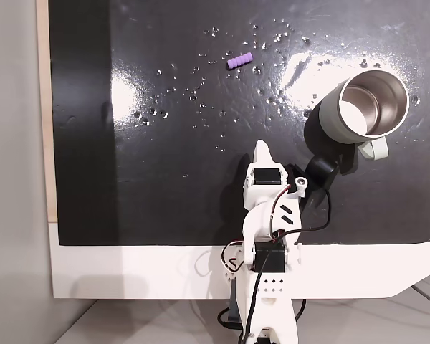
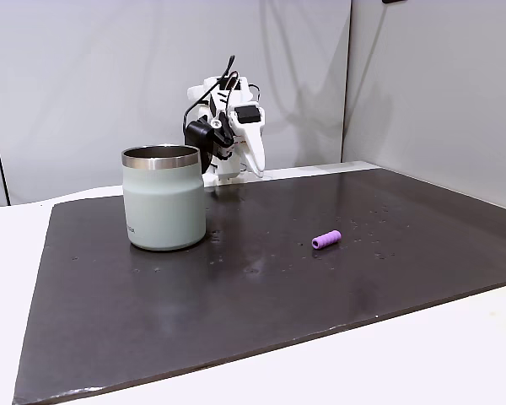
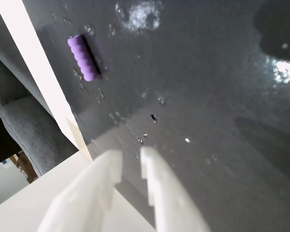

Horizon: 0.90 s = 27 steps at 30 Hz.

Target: Grasp a pengrip and put it in the cup.

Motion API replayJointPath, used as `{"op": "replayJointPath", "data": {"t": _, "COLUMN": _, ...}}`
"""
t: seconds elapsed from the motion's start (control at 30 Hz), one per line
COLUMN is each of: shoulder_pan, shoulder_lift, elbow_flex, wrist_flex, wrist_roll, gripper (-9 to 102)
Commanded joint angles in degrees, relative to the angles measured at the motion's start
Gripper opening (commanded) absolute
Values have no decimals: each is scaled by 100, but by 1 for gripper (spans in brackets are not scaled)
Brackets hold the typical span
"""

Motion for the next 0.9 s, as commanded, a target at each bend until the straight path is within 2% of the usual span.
{"op": "replayJointPath", "data": {"t": 0.0, "shoulder_pan": 9, "shoulder_lift": 53, "elbow_flex": -35, "wrist_flex": -44, "wrist_roll": -44, "gripper": 0}}
{"op": "replayJointPath", "data": {"t": 0.2, "shoulder_pan": -123, "shoulder_lift": 62, "elbow_flex": -290, "wrist_flex": -369, "wrist_roll": -413, "gripper": 0}}
{"op": "replayJointPath", "data": {"t": 0.37, "shoulder_pan": -229, "shoulder_lift": -141, "elbow_flex": -1239, "wrist_flex": 9, "wrist_roll": -659, "gripper": 0}}
{"op": "replayJointPath", "data": {"t": 0.87, "shoulder_pan": -264, "shoulder_lift": -4887, "elbow_flex": -5783, "wrist_flex": 624, "wrist_roll": -70, "gripper": 0}}
